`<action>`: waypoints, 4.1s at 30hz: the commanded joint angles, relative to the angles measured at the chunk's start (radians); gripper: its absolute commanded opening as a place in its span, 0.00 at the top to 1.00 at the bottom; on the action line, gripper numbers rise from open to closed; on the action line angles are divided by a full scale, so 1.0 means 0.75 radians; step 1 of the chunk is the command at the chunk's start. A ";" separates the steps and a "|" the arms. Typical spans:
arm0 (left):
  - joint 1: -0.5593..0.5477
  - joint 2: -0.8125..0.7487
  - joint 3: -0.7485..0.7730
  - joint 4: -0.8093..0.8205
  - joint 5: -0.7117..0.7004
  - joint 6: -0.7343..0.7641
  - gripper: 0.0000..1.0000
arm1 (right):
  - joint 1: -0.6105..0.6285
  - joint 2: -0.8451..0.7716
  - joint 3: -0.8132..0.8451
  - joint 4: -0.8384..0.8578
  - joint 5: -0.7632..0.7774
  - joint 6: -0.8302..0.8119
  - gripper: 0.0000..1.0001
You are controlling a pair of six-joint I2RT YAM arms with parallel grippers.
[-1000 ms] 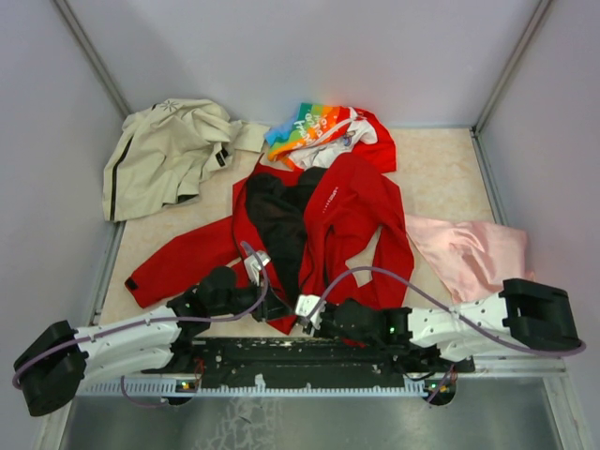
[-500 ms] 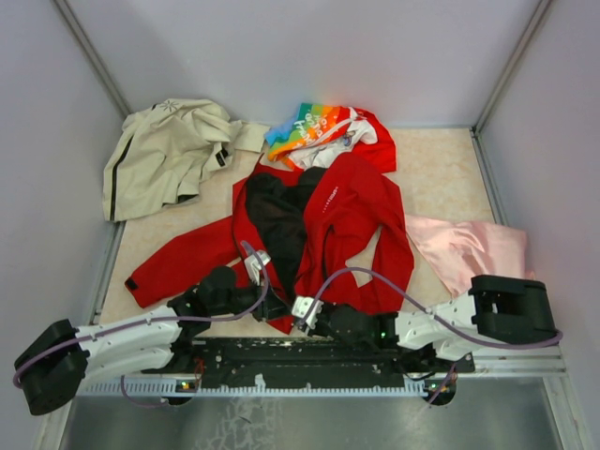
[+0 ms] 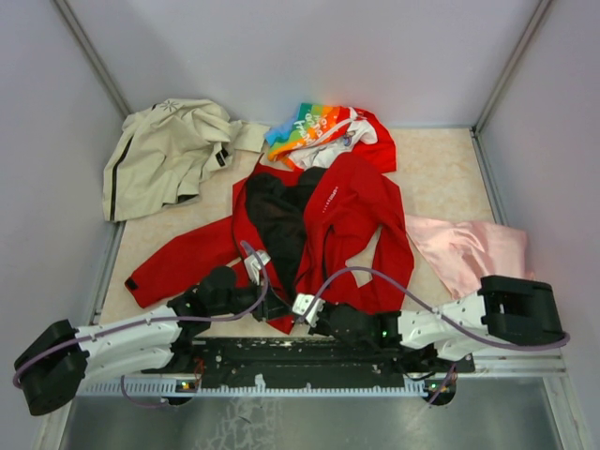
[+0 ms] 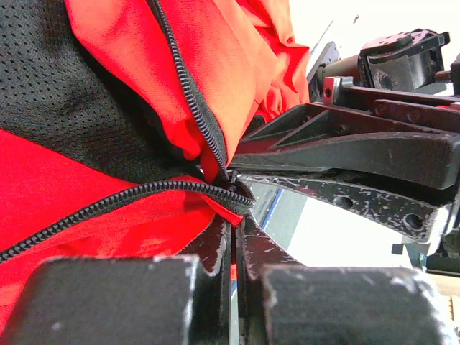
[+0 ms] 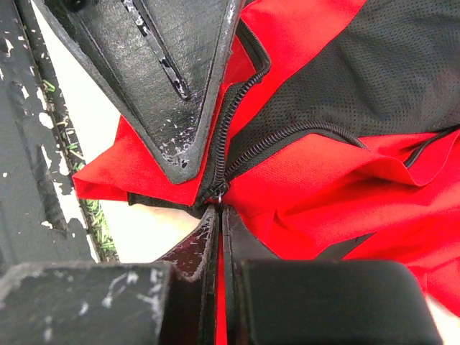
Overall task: Zip up the jacket
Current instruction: Adjust the jacket at the center of the board.
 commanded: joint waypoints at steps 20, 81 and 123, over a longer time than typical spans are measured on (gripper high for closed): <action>-0.032 0.058 0.088 -0.140 -0.001 0.077 1.00 | -0.028 -0.214 0.345 -0.610 0.064 0.041 1.00; -0.149 -0.564 -0.047 -0.431 -0.613 -0.284 0.49 | -0.137 0.079 0.620 -0.572 -0.283 0.113 1.00; -0.149 -0.470 -0.085 -0.409 -0.290 -0.121 1.00 | -0.396 0.085 0.827 -0.872 -0.046 -0.084 1.00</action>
